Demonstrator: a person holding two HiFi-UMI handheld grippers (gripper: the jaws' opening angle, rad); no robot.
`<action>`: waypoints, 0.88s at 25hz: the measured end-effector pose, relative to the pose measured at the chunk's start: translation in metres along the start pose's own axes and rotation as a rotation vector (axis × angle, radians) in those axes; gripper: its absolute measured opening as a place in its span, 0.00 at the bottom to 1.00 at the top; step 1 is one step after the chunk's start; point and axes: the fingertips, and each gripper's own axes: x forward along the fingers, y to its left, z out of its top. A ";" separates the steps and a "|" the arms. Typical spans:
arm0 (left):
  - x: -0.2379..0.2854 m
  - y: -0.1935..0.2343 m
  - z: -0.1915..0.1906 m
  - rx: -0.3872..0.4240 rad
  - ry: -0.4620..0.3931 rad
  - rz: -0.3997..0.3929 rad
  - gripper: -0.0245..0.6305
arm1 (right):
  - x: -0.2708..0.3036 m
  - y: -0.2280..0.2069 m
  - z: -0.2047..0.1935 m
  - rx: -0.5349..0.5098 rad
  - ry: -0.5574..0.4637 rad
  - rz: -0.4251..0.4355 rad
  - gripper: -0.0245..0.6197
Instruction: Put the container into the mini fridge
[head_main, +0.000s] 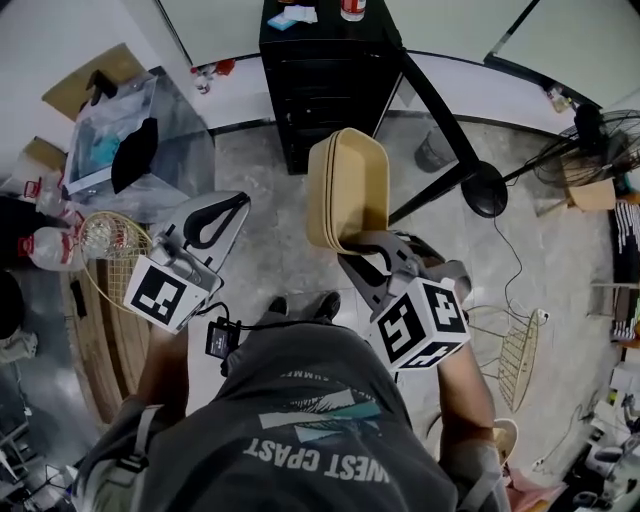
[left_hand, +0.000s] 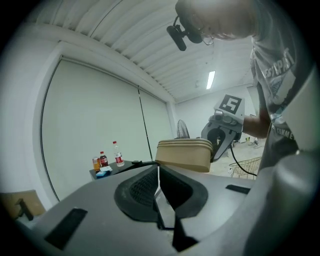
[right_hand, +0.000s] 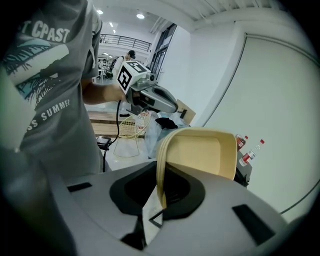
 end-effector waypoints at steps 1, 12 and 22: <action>0.002 -0.001 0.000 0.000 0.003 0.012 0.08 | 0.000 -0.003 -0.004 -0.005 -0.002 0.006 0.11; 0.018 0.008 -0.005 -0.007 0.017 0.071 0.07 | 0.008 -0.028 -0.024 -0.013 -0.004 0.043 0.11; 0.064 0.060 -0.009 -0.005 -0.014 0.011 0.08 | 0.037 -0.074 -0.023 0.028 0.036 0.015 0.11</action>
